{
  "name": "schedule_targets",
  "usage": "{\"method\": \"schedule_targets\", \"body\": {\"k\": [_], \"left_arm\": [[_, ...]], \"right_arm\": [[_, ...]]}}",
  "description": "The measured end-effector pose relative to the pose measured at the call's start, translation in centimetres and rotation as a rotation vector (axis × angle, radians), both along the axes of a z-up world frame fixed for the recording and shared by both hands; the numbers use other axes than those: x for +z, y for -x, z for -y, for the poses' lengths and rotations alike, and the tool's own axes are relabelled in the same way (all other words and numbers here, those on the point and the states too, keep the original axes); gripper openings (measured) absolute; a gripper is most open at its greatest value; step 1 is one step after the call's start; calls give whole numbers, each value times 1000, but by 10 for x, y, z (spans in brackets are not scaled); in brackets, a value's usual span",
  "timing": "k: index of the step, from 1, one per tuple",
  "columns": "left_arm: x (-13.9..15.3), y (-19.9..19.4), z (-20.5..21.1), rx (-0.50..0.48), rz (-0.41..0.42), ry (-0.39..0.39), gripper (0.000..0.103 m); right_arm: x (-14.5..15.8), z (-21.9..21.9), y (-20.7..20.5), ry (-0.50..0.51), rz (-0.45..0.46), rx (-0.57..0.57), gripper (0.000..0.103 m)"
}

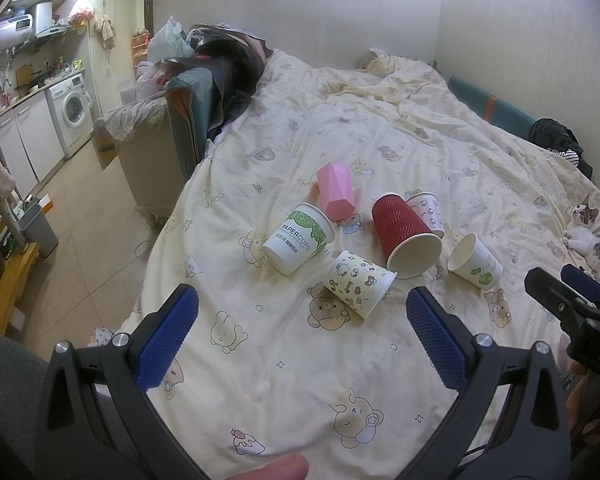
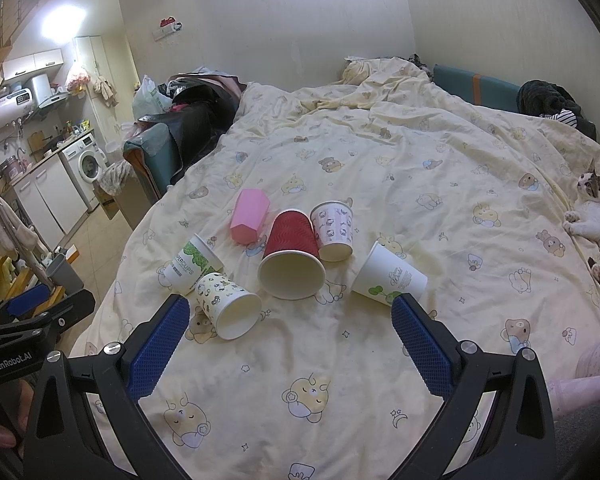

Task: Flip cup upside down

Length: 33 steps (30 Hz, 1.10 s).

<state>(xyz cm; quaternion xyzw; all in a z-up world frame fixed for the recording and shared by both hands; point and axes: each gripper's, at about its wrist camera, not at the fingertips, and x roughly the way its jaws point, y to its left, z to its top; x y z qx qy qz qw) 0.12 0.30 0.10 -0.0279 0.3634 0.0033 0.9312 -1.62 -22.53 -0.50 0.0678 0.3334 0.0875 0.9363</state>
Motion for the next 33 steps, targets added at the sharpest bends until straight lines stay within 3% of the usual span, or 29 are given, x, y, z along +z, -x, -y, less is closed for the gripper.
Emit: {"method": "schedule_targets", "body": {"k": [11, 20, 24, 30, 33], "left_arm": [[4, -1, 3, -3, -12, 2, 103], [28, -41, -21, 41, -61, 53, 103], [26, -67, -19, 50, -98, 13, 103], [13, -107, -18, 38, -202, 17, 103], [6, -125, -18, 33, -249, 29, 103]], "right_arm": [[1, 3, -1, -6, -7, -1, 103], [21, 7, -36, -32, -64, 32, 103], [21, 10, -68, -76, -165, 86, 103], [10, 8, -121, -86, -307, 152, 102], [-5, 5, -149, -162, -418, 208, 102]]}}
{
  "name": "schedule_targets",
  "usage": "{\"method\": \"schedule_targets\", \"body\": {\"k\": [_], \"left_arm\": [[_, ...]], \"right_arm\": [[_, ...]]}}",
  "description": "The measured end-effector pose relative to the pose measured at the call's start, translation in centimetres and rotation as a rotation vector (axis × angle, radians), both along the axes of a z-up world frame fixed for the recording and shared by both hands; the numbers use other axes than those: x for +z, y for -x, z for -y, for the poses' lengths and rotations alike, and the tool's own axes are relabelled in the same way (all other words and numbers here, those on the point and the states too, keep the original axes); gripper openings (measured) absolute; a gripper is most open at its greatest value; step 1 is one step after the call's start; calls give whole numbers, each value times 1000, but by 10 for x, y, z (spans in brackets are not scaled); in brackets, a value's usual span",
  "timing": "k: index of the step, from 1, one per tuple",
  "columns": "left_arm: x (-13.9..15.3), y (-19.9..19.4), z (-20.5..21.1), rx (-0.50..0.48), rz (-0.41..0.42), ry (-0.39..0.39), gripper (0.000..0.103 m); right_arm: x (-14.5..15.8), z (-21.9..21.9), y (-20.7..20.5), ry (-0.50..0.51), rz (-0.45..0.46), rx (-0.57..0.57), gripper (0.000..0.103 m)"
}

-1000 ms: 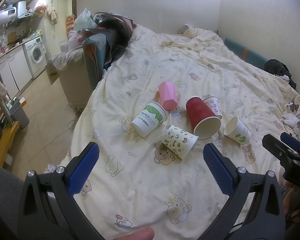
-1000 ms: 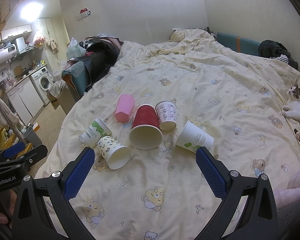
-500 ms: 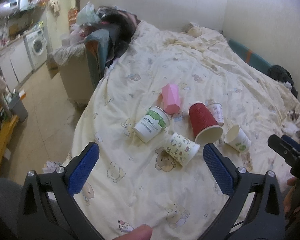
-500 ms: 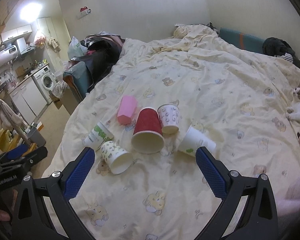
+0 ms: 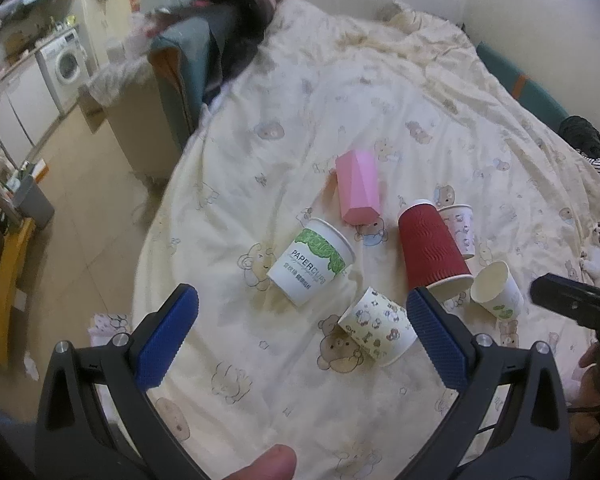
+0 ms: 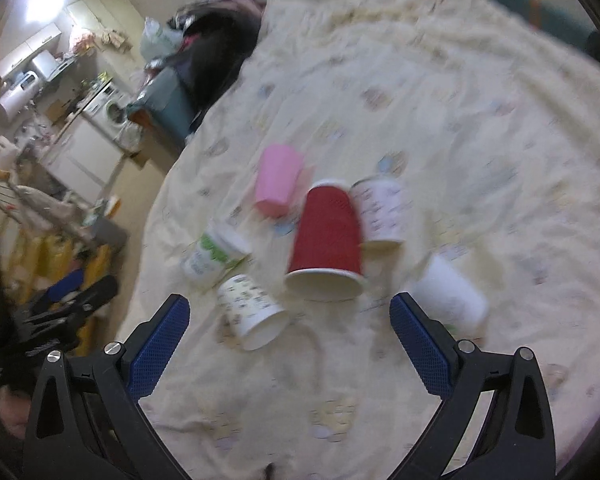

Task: Flip cup upside down
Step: 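Move the right gripper toward the red ribbed cup and close on it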

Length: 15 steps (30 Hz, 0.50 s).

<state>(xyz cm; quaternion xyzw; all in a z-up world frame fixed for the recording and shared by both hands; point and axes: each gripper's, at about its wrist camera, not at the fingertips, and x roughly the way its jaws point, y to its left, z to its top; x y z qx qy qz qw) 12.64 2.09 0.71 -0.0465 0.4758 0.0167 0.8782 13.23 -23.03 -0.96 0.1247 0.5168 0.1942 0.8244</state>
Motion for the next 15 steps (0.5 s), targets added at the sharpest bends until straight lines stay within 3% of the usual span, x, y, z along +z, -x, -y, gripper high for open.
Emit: {"method": "schedule_targets", "body": {"k": [3, 7, 15], "left_arm": [[-7, -16, 0, -6, -39, -6, 103], [-22, -36, -3, 0, -120, -8, 103], [-48, -49, -11, 7, -223, 23, 103]], "right_arm": [[-18, -7, -26, -17, -103, 28, 102], [-40, -19, -66, 10, -231, 59, 90], [-92, -32, -114, 112, -432, 40, 90]]}}
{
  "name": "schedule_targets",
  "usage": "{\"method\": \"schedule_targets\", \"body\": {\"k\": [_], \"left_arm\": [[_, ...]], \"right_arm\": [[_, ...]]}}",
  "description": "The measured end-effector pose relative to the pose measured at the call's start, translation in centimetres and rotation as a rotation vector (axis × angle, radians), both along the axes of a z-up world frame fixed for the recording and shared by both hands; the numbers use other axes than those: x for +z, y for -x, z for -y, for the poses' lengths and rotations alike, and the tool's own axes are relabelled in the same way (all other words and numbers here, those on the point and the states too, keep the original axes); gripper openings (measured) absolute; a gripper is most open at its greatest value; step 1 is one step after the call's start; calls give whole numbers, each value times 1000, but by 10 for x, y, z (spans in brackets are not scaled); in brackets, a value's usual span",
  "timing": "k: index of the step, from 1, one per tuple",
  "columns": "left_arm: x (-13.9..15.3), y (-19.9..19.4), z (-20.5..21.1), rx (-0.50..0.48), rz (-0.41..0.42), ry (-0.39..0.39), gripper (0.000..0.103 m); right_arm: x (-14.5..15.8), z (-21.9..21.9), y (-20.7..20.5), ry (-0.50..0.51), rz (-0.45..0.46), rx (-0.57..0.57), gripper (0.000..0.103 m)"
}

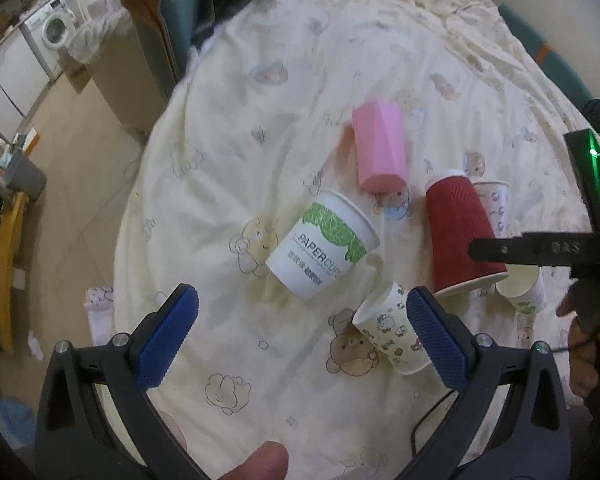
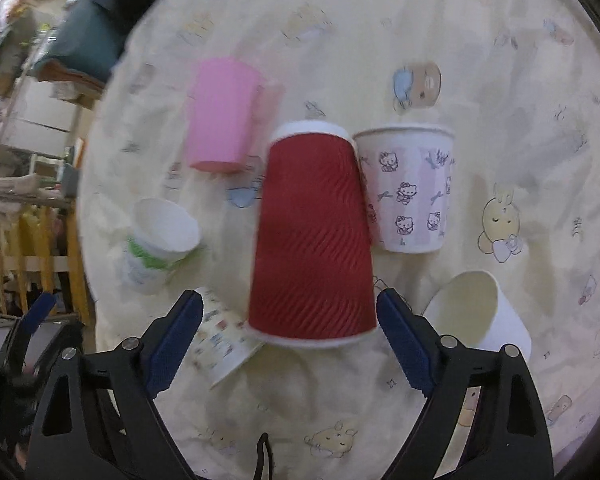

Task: Flip cup upside down
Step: 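Move the right gripper toward the red ribbed cup and close on it, then lift the red ribbed cup with the right gripper toward the left gripper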

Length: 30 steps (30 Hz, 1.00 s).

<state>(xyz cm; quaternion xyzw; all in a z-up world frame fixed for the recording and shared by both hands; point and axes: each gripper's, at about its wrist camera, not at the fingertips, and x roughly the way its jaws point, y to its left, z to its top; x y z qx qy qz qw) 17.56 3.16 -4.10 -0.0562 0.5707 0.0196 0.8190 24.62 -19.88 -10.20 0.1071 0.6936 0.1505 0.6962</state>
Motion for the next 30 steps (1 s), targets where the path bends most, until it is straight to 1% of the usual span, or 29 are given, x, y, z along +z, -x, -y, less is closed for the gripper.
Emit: {"method": "schedule_targets", "body": {"k": [3, 6, 9, 11, 13, 15, 16, 22, 30], "left_arm": [[-5, -3, -2, 10, -25, 8, 103], [-9, -5, -3, 18, -38, 22, 103], [-13, -5, -2, 21, -49, 23, 103], [-16, -6, -3, 22, -57, 19, 103], [-19, -7, -4, 26, -64, 18, 103], [-20, -8, -7, 33, -69, 27, 103], [-20, -8, -8, 38, -67, 31, 103], [-15, -8, -10, 50, -43, 38, 103], [-1, 0, -11, 51, 18, 37, 103]], "right_arm": [[-17, -1, -8, 27, -39, 3, 90], [-28, -3, -13, 33, -61, 2, 90], [-35, -6, -16, 32, -65, 5, 90], [-39, -11, -16, 48, -56, 18, 90], [-43, -12, -16, 60, -67, 30, 90], [-46, -13, -14, 68, -66, 34, 87], [-46, -13, -13, 70, -63, 38, 82], [-33, -9, -2, 30, -21, 31, 81], [10, -6, 37, -25, 63, 10, 80]]}}
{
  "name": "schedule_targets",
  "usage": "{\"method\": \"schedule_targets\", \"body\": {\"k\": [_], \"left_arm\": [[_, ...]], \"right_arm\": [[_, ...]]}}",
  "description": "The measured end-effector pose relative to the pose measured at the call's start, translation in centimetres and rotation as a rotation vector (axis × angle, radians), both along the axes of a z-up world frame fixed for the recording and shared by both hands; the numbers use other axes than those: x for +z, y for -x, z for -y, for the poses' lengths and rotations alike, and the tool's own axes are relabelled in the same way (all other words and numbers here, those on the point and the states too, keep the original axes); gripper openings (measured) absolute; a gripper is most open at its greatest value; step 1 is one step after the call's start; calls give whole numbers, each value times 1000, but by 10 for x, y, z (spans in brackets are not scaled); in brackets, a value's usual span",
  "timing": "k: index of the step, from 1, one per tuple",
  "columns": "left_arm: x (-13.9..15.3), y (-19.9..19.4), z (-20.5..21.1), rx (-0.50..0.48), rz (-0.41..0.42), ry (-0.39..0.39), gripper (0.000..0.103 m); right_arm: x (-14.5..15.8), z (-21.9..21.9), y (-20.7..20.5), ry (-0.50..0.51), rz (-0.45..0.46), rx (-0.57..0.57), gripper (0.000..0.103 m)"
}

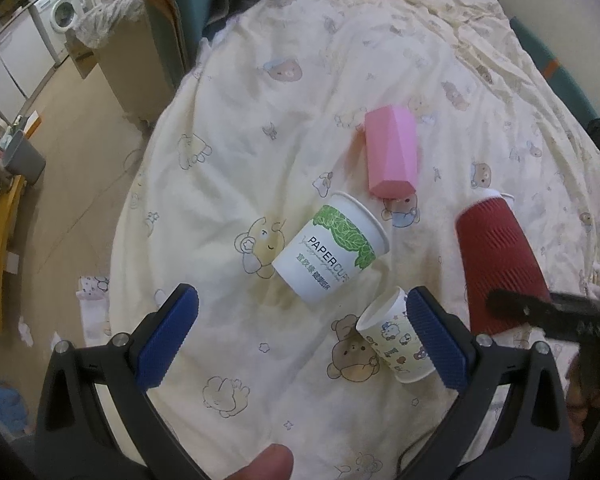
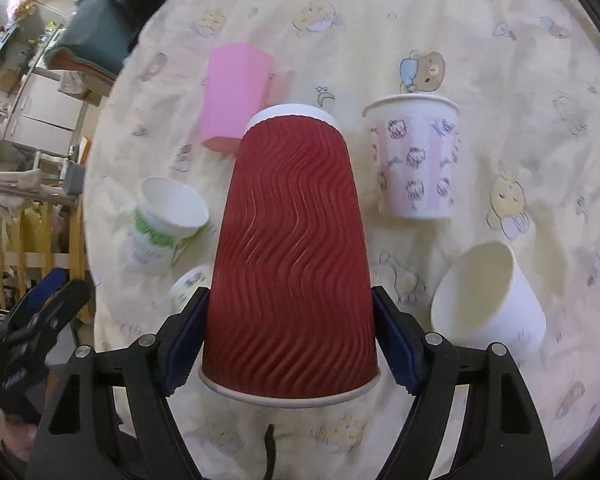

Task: Flip cup upside down
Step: 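Lift the red ribbed cup with the right gripper toward the left gripper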

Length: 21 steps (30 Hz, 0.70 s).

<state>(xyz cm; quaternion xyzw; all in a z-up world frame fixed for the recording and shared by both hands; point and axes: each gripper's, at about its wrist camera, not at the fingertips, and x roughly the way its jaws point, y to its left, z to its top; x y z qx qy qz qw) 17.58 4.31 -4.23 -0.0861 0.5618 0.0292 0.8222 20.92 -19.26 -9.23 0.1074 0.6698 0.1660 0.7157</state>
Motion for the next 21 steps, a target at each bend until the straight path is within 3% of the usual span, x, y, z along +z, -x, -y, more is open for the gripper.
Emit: {"method": "schedule_targets", "body": {"k": [6, 13, 21], "left_arm": [[9, 18, -7, 30, 19, 22, 103], [18, 53, -11, 38, 43, 26, 103], [15, 92, -14, 40, 37, 43, 103]], "right_arm": [[29, 11, 45, -34, 36, -13, 80], [44, -8, 100, -67, 79, -4, 80], [33, -21, 149, -110, 62, -28, 80]]}}
